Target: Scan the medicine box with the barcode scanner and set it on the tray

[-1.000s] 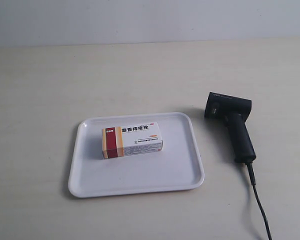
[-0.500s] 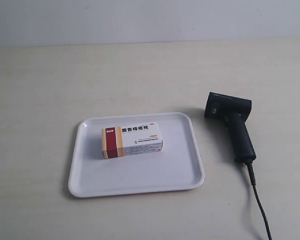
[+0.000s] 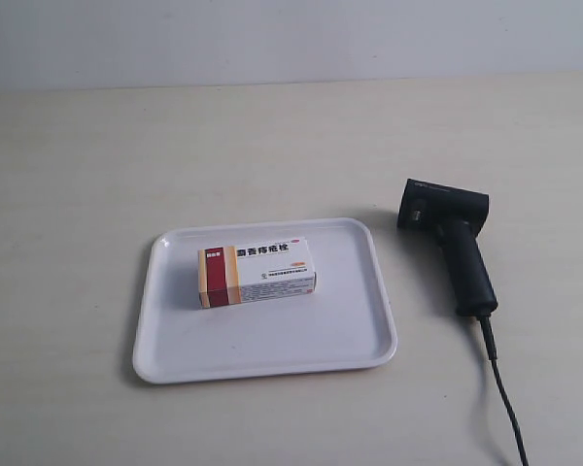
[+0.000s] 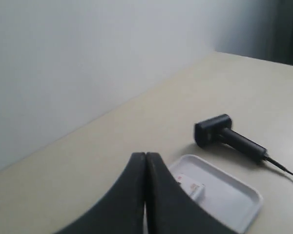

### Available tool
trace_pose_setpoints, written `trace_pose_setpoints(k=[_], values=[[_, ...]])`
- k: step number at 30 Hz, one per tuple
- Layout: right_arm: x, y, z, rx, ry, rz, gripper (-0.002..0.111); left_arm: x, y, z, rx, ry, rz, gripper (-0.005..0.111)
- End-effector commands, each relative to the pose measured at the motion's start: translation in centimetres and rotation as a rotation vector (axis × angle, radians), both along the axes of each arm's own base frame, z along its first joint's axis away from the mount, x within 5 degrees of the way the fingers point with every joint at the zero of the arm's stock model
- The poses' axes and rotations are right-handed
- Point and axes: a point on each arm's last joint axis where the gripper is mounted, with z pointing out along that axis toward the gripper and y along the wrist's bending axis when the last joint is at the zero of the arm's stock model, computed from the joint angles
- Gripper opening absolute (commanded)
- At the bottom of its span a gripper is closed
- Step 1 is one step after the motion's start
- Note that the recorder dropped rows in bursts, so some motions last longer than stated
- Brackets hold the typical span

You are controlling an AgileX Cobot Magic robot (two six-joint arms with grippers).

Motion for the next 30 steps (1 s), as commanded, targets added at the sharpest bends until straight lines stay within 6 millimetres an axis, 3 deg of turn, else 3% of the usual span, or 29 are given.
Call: trace_pose_setpoints(k=[1, 5, 10, 22, 30], values=[[0.0, 0.0, -0.1, 0.007, 0.002, 0.001, 0.000, -1.6, 2.1, -0.6, -0.125, -0.027, 0.222, 0.000], [0.0, 0.0, -0.1, 0.007, 0.002, 0.001, 0.000, -2.8, 3.1, -2.7, -0.152, -0.090, 0.383, 0.000], [0.0, 0.0, -0.1, 0.007, 0.002, 0.001, 0.000, -2.7, 3.6, -6.5, -0.160, -0.122, 0.501, 0.000], [0.0, 0.0, -0.1, 0.005, 0.002, 0.000, 0.000, -0.9, 3.7, -12.0, -0.134, -0.043, 0.541, 0.000], [0.0, 0.0, -0.1, 0.005, 0.002, 0.000, 0.000, -0.1, 3.9, -15.5, -0.212, 0.040, 0.591, 0.000]])
